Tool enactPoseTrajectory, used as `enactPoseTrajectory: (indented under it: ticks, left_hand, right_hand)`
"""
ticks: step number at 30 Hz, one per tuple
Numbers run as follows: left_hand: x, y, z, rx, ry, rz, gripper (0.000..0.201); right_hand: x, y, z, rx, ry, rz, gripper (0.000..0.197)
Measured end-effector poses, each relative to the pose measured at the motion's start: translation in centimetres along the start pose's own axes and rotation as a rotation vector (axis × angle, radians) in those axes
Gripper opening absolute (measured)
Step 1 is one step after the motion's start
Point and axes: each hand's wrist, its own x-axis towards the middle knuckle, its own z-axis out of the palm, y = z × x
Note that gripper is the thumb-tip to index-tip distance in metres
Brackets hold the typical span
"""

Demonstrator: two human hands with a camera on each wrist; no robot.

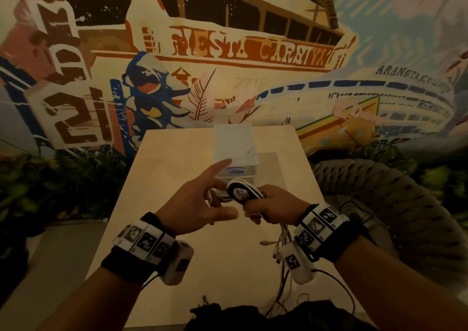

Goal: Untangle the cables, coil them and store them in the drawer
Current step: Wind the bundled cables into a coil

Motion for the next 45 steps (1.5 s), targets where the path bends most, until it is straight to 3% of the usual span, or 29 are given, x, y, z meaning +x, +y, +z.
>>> enactPoseTrajectory:
  ticks: [4,6,9,16,20,23,25,26,28,31,34,37,40,45]
  left_hand:
    - [-0.3,-0.9,-1.2,-0.436,0.010,-0.141,0.092]
    - [0.0,-1.9,-1.7,-0.515,0.021,-0.258,0.093]
    - [0.1,-3.9,-1.6,-0.552,0.019,-0.344,0.065]
    - [0.3,-1.4,1.1,-0.742,-0.029,-0.247,0.053]
    - [1.0,0.7,2.9,-0.540,0.046,-0.160,0.055]
    - [1.0,1.3,3.3,-0.516,0.149,-0.099,0.050]
    - [1.1,1.2,3.0,-0.471,0.172,-0.053,0.046]
    - [1.1,1.1,2.8,-0.387,0.149,-0.025,0.043]
    - [1.3,1.0,2.3,-0.163,0.019,0.024,0.039]
    - [1.8,1.2,1.4,0.033,-0.127,0.036,0.028]
    - [2.1,0.6,0.9,0.002,0.005,-0.010,0.024]
    - [2.3,0.1,1.9,-0.153,0.191,-0.193,0.029]
    - [2.2,0.1,3.5,-0.121,0.219,-0.225,0.016]
    - [2.2,-0.1,3.5,-0.097,0.179,-0.193,0.027]
  right_hand:
    - [-0.1,0.5,-0.5,0.033,0.019,0.020,0.024]
    - [-0.2,0.4,-0.7,0.148,-0.001,0.017,0.021]
    - [-0.5,0.0,-0.9,0.281,-0.033,-0.006,0.018]
    - [-0.5,-0.5,0.3,0.216,-0.133,-0.042,0.016]
    - [-0.1,-0.9,1.4,0.219,-0.133,-0.052,0.019]
    - [0.2,-0.8,1.6,0.214,-0.095,-0.037,0.038]
    - [0.2,-0.7,1.6,0.170,-0.103,-0.031,0.023]
    - [0.2,-0.5,1.6,0.130,-0.107,-0.023,0.013]
    - [0.3,-0.4,1.8,0.041,-0.104,-0.017,0.023]
    - [0.4,-0.1,2.3,-0.017,-0.115,0.010,0.021]
    - [0.5,0.0,2.3,-0.023,-0.089,0.028,0.034]
    - [0.7,-0.6,2.2,-0.047,-0.061,-0.010,0.024]
    - [0.6,-1.2,2.5,-0.152,-0.072,-0.075,0.018]
    - [0.5,-1.1,3.0,-0.252,-0.064,-0.119,0.036]
